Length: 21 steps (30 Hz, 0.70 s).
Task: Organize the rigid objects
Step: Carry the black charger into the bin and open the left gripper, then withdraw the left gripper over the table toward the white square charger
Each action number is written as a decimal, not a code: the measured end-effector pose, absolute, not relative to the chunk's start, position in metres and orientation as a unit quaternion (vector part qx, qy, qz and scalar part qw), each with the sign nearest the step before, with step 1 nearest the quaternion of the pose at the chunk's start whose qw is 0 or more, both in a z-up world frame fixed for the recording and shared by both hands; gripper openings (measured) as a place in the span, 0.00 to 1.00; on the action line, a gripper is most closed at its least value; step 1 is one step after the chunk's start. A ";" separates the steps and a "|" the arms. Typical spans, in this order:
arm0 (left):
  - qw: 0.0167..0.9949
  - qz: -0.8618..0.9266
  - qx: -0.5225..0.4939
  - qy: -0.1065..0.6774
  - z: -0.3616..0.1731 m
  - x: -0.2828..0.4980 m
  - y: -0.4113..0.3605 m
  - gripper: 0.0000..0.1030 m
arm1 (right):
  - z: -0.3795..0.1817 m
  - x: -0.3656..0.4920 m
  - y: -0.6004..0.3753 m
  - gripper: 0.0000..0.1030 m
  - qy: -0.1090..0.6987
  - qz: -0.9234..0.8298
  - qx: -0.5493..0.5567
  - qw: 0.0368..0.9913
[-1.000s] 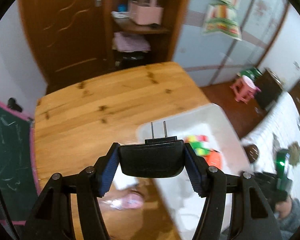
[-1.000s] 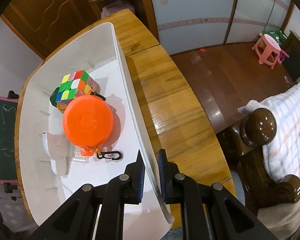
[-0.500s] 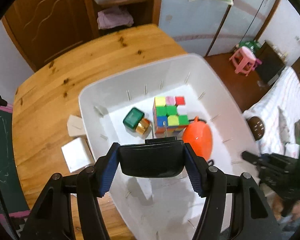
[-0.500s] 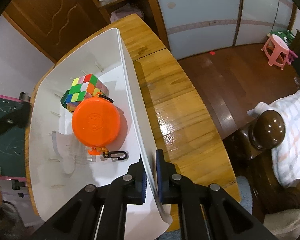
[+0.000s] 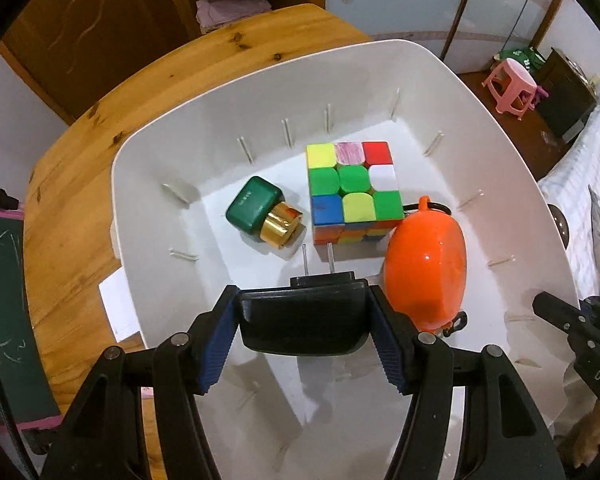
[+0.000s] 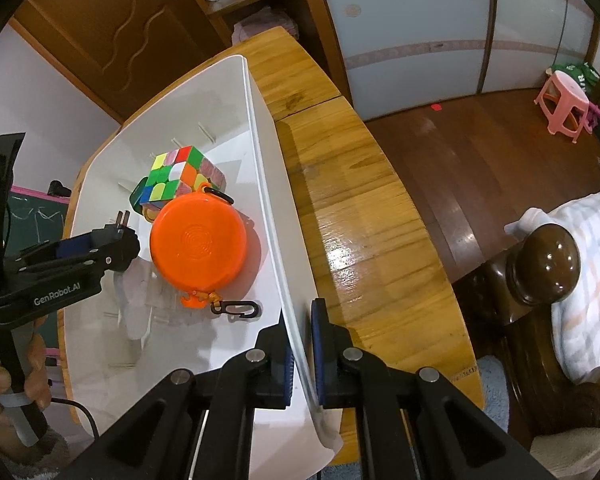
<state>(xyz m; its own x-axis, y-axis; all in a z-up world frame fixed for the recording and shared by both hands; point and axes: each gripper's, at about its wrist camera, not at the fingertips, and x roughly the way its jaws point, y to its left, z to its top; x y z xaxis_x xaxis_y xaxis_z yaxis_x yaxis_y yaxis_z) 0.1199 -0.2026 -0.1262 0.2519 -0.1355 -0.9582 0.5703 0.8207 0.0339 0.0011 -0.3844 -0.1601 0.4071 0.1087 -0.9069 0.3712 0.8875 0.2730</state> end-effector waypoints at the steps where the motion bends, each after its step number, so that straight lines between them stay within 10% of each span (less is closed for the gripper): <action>1: 0.766 -0.230 0.193 0.568 -0.126 0.119 -0.204 0.65 | -0.160 0.001 -0.384 0.07 0.539 -0.082 0.222 0.808; 5: 0.764 -0.236 0.177 0.574 -0.124 0.120 -0.200 0.83 | -0.160 0.002 -0.384 0.08 0.540 -0.084 0.224 0.807; 21: 0.811 -0.253 0.092 0.519 -0.056 0.119 -0.149 0.95 | -0.162 0.006 -0.385 0.08 0.546 -0.097 0.232 0.800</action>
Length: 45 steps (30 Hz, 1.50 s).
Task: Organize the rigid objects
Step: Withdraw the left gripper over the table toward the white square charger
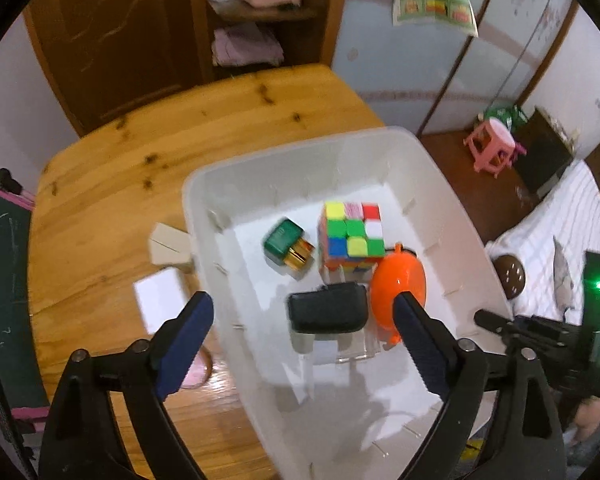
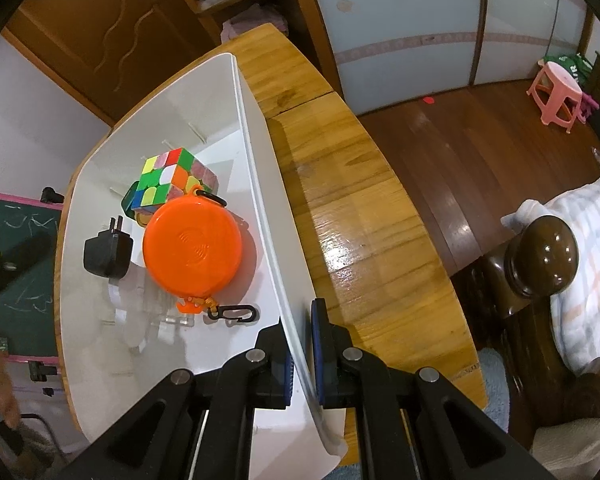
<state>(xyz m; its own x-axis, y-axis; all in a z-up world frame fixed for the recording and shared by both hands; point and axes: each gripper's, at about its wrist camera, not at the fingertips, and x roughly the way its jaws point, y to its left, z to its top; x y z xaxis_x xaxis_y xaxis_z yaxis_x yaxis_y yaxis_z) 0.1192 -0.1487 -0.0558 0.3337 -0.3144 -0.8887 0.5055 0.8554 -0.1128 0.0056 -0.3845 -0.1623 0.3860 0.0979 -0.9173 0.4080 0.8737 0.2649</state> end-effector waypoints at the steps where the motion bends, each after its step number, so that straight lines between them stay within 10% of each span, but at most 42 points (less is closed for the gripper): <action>1: 0.818 -0.249 0.085 0.512 -0.048 0.119 -0.141 0.97 | -0.163 0.006 -0.384 0.07 0.546 -0.098 0.231 0.799; 27: 0.891 -0.109 0.101 0.430 0.033 0.133 -0.009 0.97 | -0.161 0.011 -0.379 0.08 0.556 -0.119 0.223 0.792; 45: 0.806 -0.173 -0.024 0.566 -0.114 0.179 -0.020 0.97 | -0.159 0.014 -0.376 0.09 0.563 -0.127 0.215 0.788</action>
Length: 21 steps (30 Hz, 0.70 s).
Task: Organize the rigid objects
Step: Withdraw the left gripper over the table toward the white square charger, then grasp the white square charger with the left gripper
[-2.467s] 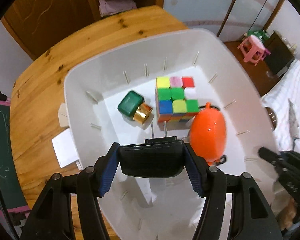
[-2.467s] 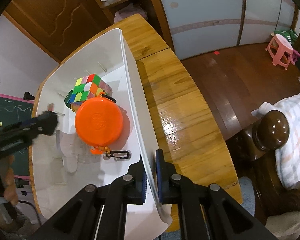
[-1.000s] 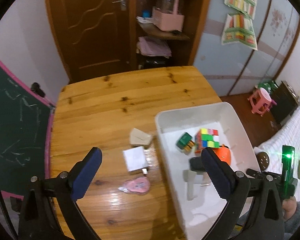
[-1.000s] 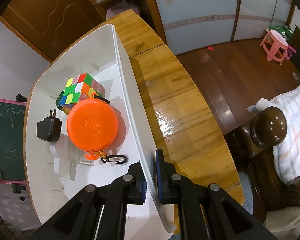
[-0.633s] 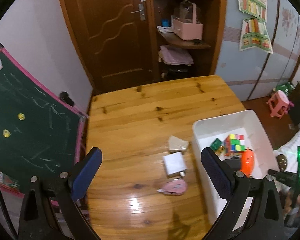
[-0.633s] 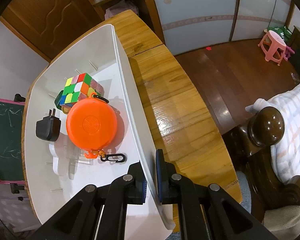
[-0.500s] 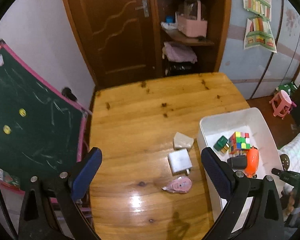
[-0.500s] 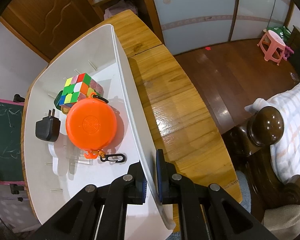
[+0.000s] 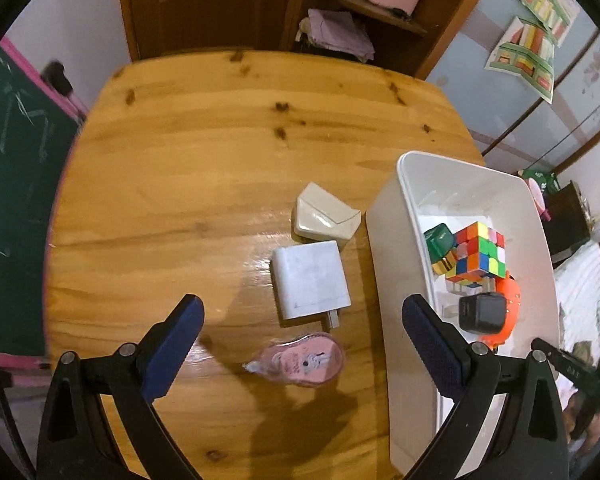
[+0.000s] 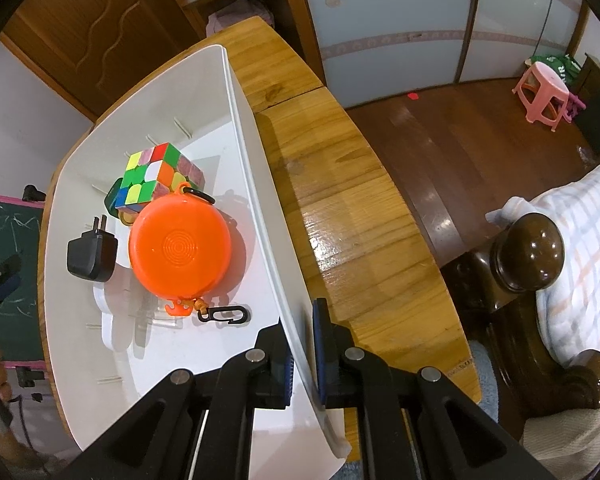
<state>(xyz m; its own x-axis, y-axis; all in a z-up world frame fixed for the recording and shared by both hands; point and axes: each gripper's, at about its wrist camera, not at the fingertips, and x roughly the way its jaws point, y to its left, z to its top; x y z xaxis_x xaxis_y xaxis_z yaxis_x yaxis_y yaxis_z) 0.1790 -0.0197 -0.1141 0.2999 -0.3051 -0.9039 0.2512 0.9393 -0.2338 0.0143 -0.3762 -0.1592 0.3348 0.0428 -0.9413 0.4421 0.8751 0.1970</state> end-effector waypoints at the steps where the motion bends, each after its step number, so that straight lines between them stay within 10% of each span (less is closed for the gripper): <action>1: 0.802 -0.175 -0.034 0.569 -0.121 0.181 -0.020 0.97 | -0.159 0.015 -0.376 0.09 0.563 -0.127 0.215 0.788; 21: 0.763 -0.174 -0.067 0.619 -0.186 0.205 -0.038 0.97 | -0.158 0.015 -0.375 0.09 0.569 -0.130 0.211 0.784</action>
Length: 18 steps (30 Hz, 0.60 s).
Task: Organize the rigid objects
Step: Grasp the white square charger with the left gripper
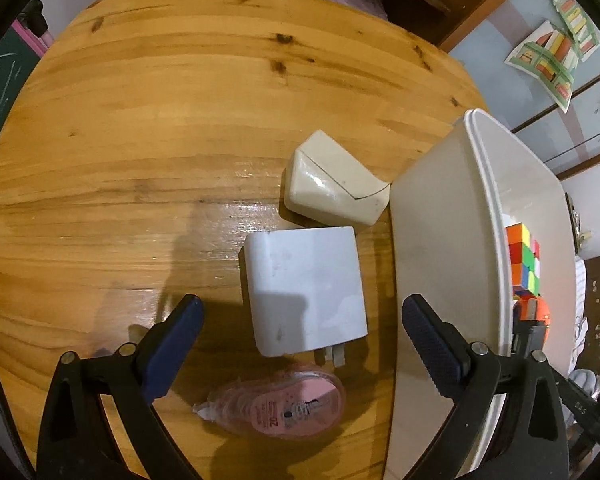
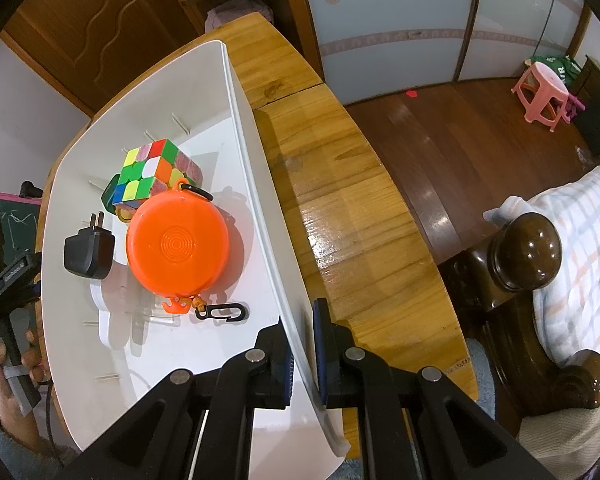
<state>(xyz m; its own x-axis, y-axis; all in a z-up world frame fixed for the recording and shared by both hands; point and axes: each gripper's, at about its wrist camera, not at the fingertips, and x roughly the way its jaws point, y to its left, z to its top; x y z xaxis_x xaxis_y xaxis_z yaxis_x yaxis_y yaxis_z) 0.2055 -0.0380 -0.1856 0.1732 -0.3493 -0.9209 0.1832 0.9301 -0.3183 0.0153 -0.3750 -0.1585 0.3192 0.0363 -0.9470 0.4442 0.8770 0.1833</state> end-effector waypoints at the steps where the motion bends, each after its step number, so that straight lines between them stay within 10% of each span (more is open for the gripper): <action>1: 0.762 -0.175 -0.068 0.620 -0.187 0.206 -0.038 0.97 | -0.158 0.015 -0.375 0.09 0.569 -0.130 0.211 0.784; 18: 0.781 -0.136 -0.042 0.608 -0.189 0.215 -0.024 0.98 | -0.158 0.014 -0.375 0.09 0.568 -0.129 0.212 0.785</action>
